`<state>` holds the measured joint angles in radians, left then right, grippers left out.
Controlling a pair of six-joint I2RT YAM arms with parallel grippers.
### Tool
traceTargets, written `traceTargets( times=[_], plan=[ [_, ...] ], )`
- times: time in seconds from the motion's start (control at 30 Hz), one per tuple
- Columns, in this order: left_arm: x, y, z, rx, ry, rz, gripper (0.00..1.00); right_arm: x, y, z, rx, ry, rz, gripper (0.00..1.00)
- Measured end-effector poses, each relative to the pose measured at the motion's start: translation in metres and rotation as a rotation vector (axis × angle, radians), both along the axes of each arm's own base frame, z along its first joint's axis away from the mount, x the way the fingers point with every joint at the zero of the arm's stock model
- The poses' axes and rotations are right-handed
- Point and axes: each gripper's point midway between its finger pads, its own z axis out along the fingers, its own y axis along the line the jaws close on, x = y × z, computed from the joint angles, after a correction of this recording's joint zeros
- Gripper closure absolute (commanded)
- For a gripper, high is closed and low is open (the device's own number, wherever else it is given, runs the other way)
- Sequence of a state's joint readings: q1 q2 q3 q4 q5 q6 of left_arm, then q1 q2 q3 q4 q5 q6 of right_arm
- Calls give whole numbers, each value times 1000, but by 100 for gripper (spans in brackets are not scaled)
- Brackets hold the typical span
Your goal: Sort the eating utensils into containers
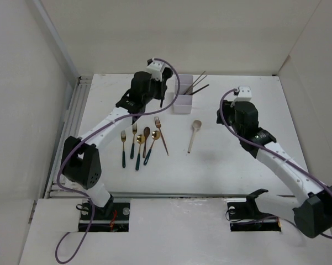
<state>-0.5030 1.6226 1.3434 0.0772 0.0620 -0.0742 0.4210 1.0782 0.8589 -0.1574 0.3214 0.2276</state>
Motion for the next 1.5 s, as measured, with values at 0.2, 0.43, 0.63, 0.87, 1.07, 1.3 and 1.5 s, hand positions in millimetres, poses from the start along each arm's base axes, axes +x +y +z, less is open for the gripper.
traceTargets(
  times=[0.2, 0.43, 0.63, 0.87, 1.07, 1.3, 1.5],
  plan=[
    [79, -39, 58, -150, -319, -41, 100, 59, 22, 36, -29, -123, 92, 41],
    [138, -70, 33, -250, -502, -73, 100, 103, 14, 62, -35, -200, 106, 42],
    [161, -83, -9, -273, -547, -76, 100, 108, 3, 60, -42, -199, 95, 43],
    [175, -79, -1, -304, -620, -21, 98, 102, 2, 62, -37, -209, 99, 41],
    [179, -73, -3, -314, -608, 26, 79, 96, -6, 70, -36, -227, 77, 27],
    [176, -68, -43, -271, -531, 41, 42, 94, -7, 68, -39, -215, 74, 13],
    [165, -63, -59, -222, -492, 31, 32, 90, -8, 59, -41, -174, 71, 13]
  ],
)
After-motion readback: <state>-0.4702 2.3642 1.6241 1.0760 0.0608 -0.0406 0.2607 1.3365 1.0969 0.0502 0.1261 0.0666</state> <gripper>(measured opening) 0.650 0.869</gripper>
